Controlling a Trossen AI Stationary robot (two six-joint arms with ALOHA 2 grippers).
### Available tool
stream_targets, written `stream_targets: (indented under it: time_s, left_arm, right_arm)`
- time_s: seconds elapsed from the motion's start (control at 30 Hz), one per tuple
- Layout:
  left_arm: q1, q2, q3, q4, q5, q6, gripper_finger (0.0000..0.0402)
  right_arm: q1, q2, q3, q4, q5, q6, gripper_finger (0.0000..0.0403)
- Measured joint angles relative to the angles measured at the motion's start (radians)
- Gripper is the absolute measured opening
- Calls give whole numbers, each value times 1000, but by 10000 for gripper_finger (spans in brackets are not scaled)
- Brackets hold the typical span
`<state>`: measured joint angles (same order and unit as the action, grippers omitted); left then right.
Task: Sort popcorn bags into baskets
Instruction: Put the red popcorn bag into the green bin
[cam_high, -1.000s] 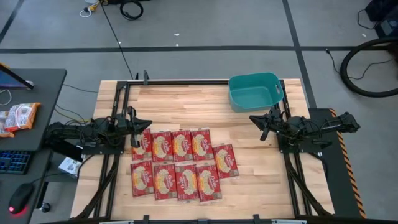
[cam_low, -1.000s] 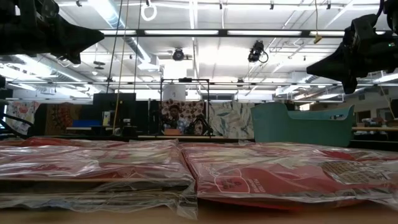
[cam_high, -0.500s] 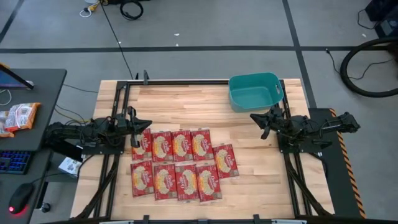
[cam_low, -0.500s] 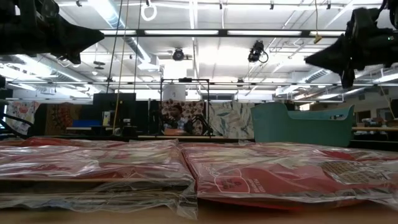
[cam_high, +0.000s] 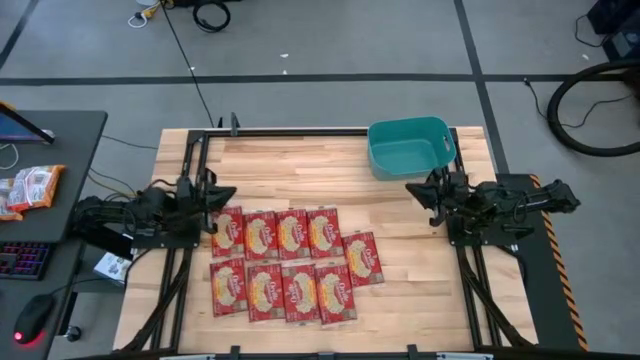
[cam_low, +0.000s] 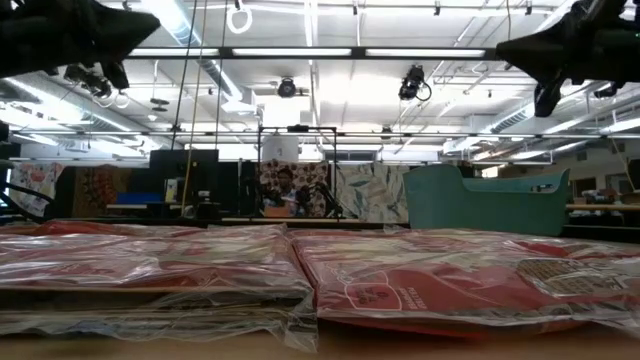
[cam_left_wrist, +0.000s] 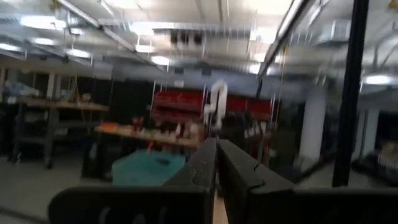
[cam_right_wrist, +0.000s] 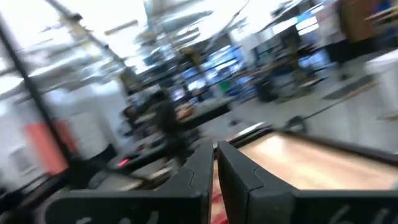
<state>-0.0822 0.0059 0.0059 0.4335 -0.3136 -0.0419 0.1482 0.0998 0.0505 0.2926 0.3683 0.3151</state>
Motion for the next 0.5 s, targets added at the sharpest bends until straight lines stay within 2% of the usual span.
stream_targets:
  time_s: [0.1,0.3,0.5]
  left_arm:
    - [0,0,0,26,0,-1,21]
    - [0,0,0,37,0,-26,21]
    - [0,0,0,32,5,-25,21]
  right_arm:
    - [0,48,0,-1,-84,4,27]
    - [0,218,3,-1,-78,15,22]
    - [1,449,97,-50,-122,52,9]
